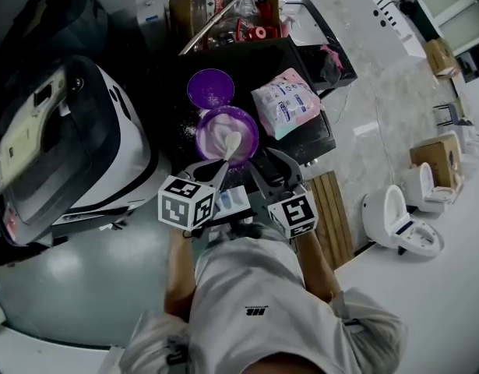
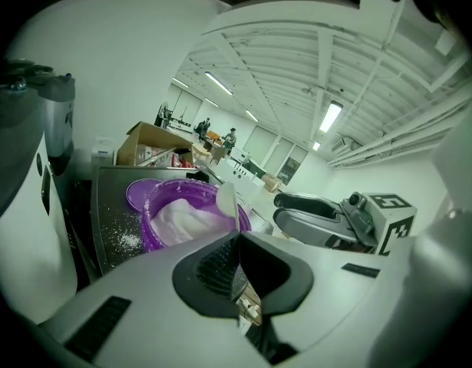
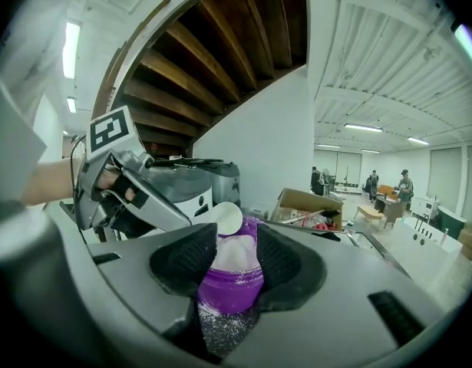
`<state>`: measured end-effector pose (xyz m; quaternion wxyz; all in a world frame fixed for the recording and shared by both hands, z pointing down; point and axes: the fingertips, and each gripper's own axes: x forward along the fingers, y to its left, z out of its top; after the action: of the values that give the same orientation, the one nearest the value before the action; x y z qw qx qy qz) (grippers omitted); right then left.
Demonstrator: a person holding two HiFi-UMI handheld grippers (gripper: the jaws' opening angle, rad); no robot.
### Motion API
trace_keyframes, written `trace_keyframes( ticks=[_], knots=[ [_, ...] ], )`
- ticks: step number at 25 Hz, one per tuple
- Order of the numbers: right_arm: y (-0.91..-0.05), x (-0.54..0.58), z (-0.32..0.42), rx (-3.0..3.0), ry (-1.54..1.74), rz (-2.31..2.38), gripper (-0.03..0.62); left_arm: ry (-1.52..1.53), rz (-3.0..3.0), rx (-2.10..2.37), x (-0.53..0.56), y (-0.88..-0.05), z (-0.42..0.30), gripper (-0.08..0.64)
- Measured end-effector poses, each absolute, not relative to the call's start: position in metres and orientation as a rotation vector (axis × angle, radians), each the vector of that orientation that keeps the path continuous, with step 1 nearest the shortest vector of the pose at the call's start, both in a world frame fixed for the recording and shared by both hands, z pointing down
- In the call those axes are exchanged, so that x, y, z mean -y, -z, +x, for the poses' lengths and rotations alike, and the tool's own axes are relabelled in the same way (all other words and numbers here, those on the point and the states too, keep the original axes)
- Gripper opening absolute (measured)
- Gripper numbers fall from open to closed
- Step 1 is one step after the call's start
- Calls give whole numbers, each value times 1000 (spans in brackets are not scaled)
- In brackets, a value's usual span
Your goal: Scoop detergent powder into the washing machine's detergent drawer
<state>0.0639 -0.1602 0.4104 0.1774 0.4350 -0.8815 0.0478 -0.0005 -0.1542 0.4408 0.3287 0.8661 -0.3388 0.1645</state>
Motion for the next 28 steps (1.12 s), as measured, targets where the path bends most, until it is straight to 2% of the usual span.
trace_keyframes(
  ticks=[28],
  knots=[
    [-417, 95, 75, 2737, -171, 790, 161, -279, 2057, 1342, 69, -433, 11, 15]
  ],
)
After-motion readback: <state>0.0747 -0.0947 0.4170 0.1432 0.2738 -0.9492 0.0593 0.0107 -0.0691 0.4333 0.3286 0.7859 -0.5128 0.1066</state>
